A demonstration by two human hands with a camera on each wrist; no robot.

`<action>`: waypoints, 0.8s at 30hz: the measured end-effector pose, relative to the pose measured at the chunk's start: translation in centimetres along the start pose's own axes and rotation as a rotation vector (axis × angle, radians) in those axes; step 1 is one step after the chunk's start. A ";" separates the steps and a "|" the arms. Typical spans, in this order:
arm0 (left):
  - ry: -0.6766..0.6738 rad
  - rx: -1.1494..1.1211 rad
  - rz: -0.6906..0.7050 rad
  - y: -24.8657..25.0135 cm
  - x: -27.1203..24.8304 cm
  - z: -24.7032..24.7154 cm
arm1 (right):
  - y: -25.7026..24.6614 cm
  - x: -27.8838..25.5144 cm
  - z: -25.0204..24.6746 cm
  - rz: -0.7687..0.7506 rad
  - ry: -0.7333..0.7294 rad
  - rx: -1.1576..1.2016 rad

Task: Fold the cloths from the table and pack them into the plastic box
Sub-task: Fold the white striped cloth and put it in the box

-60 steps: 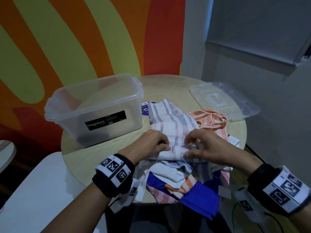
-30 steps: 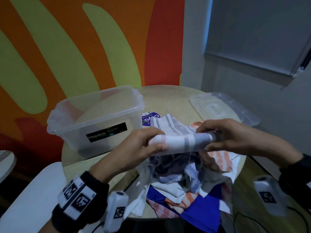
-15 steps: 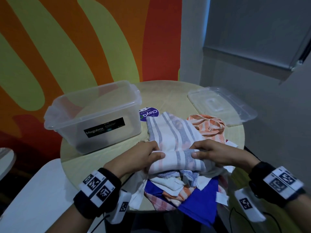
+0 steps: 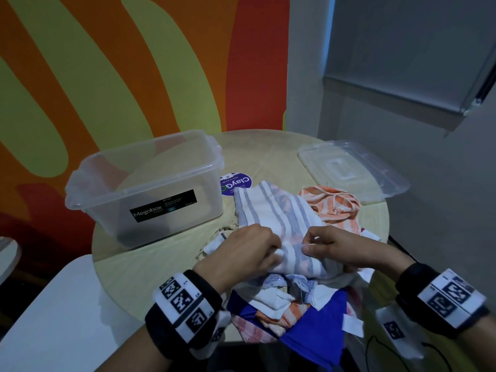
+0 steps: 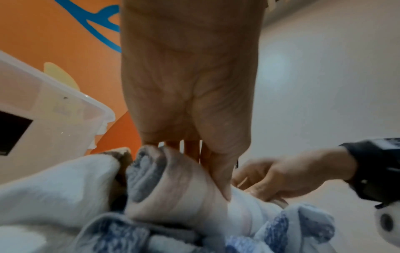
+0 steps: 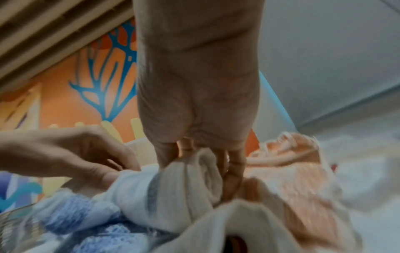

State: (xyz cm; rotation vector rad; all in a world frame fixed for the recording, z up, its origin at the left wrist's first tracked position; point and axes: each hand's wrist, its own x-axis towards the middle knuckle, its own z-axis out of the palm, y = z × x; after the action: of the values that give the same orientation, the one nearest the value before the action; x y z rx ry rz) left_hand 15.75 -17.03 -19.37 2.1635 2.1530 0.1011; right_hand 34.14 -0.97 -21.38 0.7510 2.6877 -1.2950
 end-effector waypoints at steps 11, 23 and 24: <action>-0.056 -0.274 -0.162 -2.6 2.1 0.2 | -3.6 0.6 0.8 -0.180 0.035 -0.640; -0.130 -0.197 0.000 -2.5 -0.5 -3.2 | -4.6 -0.6 -3.5 -0.228 -0.074 -0.329; -0.161 -0.250 -0.016 -2.6 -0.5 -3.2 | -4.2 -0.3 -3.3 -0.204 -0.089 -0.281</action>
State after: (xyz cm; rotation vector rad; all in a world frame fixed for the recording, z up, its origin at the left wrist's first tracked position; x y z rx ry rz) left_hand 12.85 -17.42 -16.45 1.9452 1.9538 0.1775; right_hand 33.01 -0.78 -16.18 0.3874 2.8458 -0.9260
